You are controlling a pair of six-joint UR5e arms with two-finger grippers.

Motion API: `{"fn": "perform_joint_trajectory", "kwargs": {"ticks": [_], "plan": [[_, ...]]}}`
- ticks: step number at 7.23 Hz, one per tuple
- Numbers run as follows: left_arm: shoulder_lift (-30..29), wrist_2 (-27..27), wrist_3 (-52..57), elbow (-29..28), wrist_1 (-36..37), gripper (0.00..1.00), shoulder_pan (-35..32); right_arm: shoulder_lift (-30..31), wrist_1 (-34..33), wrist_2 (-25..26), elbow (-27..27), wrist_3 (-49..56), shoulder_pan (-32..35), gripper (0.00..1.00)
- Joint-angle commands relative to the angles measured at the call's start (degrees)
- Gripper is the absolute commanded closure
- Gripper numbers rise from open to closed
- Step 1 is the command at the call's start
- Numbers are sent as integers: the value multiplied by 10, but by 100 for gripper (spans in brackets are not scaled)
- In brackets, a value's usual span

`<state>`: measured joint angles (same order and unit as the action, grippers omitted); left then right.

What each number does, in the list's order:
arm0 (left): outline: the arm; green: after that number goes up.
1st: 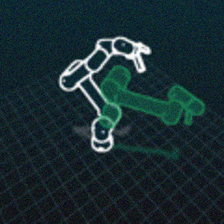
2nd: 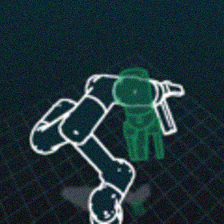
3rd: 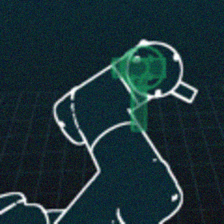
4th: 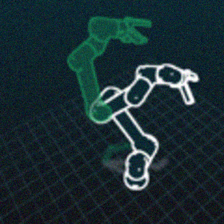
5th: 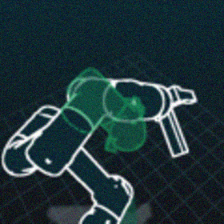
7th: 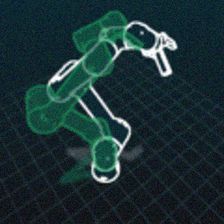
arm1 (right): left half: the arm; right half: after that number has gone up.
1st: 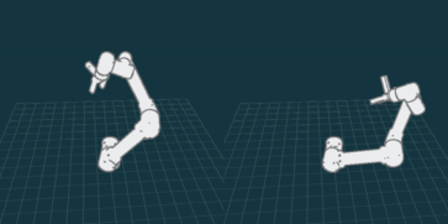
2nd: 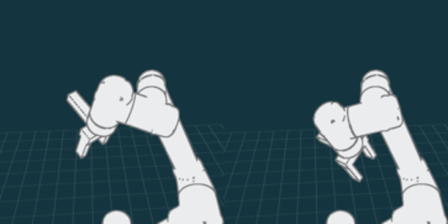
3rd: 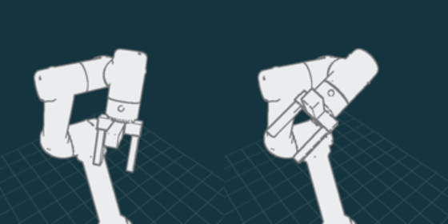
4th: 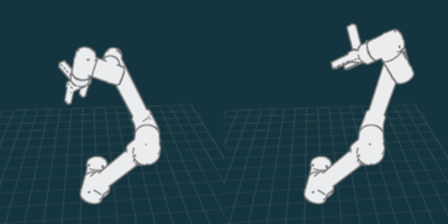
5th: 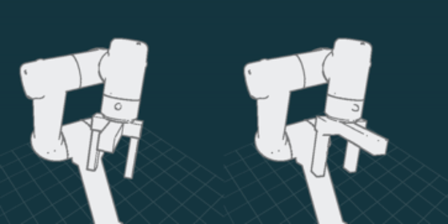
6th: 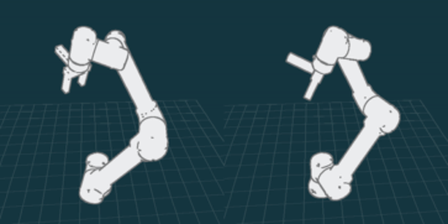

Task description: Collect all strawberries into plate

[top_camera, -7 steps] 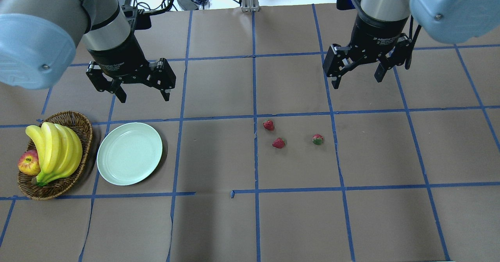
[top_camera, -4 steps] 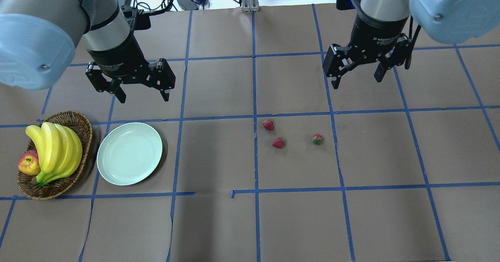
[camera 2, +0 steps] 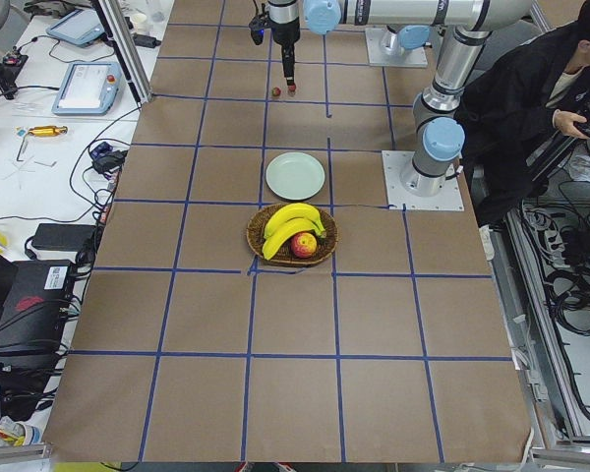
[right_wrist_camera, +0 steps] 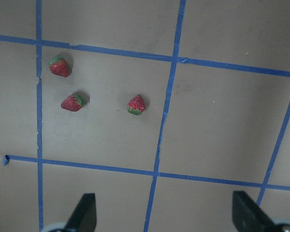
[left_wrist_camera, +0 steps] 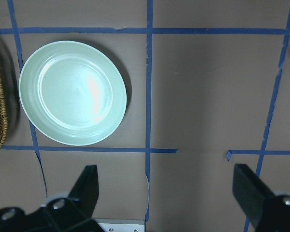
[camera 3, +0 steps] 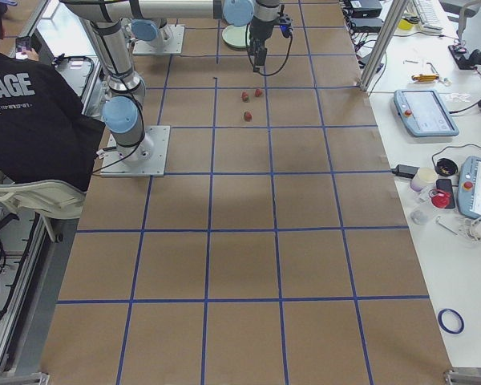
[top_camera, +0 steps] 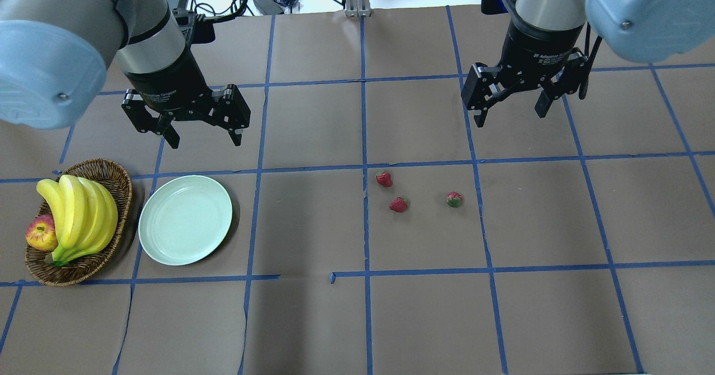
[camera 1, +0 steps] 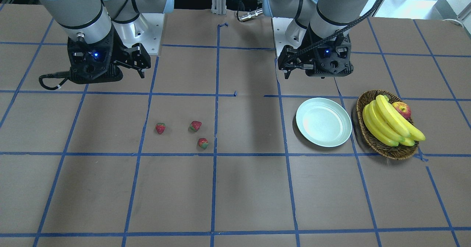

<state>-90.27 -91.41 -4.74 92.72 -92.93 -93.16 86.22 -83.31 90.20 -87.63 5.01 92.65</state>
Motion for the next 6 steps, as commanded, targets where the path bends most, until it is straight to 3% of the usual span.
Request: {"fn": "perform_joint_trajectory", "kwargs": {"ticks": [1, 6], "plan": [[0, 0, -9, 0, 0, 0, -1, 0, -1, 0, 0, 0, 1, 0], [4, -1, -11, 7, 1, 0, -1, -14, -12, -3, -19, 1, 2, 0]]}}
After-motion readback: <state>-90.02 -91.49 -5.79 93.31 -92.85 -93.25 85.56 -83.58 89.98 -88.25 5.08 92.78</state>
